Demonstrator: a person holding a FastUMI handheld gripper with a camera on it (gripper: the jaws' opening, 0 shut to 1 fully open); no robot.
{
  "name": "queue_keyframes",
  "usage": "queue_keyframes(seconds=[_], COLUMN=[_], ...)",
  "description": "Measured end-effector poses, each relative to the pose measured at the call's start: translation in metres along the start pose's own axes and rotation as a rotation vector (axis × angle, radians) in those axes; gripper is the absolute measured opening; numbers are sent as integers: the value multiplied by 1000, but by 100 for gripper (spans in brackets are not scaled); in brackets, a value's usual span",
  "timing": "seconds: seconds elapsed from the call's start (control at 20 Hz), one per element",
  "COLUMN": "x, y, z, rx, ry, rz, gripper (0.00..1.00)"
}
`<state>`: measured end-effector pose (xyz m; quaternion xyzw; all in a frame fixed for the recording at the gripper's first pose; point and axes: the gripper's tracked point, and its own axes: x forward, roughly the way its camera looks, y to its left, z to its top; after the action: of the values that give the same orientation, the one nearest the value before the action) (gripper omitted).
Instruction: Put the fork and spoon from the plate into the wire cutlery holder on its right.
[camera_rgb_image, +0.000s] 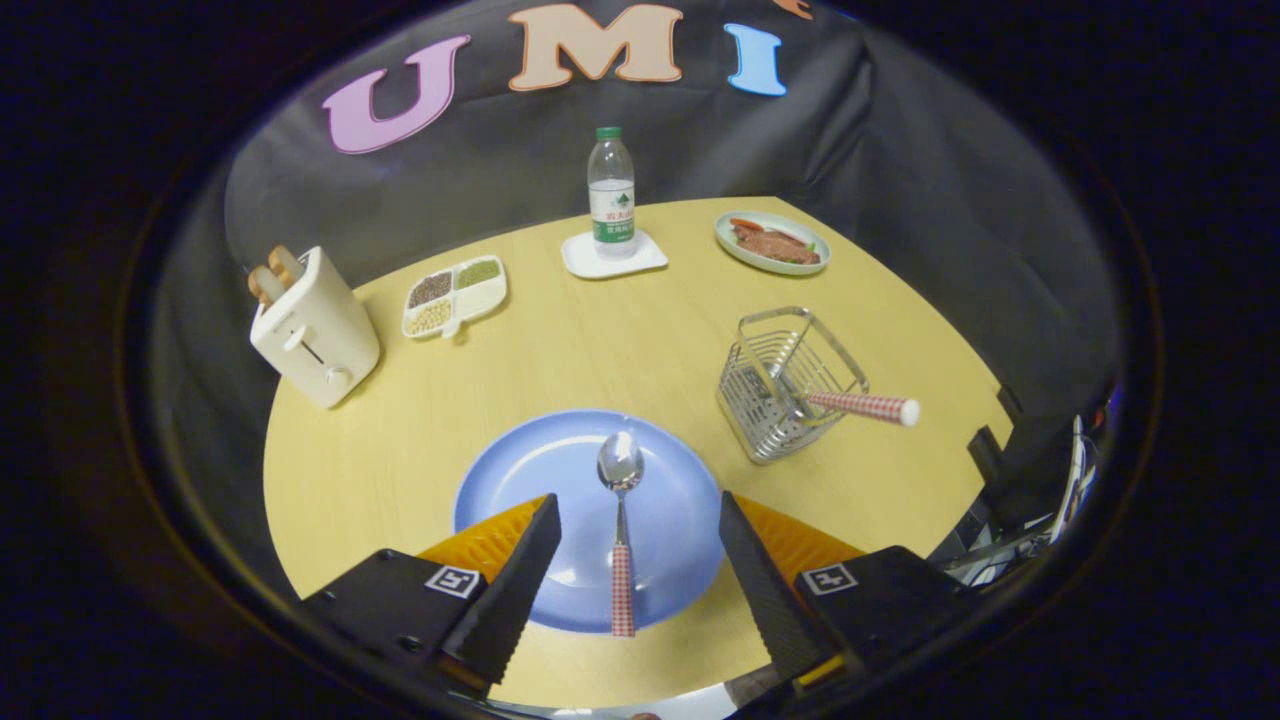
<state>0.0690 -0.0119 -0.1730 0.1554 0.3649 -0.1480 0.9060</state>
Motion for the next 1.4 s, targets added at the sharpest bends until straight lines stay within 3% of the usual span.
queue_keyframes(seconds=[0.4,0.75,0.9,1.1,1.4], x=[30,45,44,41,6], y=[12,12,15,18,7], z=[-54,-76,-78,-71,-50], rx=[-16,-17,-10,-28,-33], ry=[68,100,105,101,208], rz=[-1,5,14,23,27], gripper=[12,14,15,9,9])
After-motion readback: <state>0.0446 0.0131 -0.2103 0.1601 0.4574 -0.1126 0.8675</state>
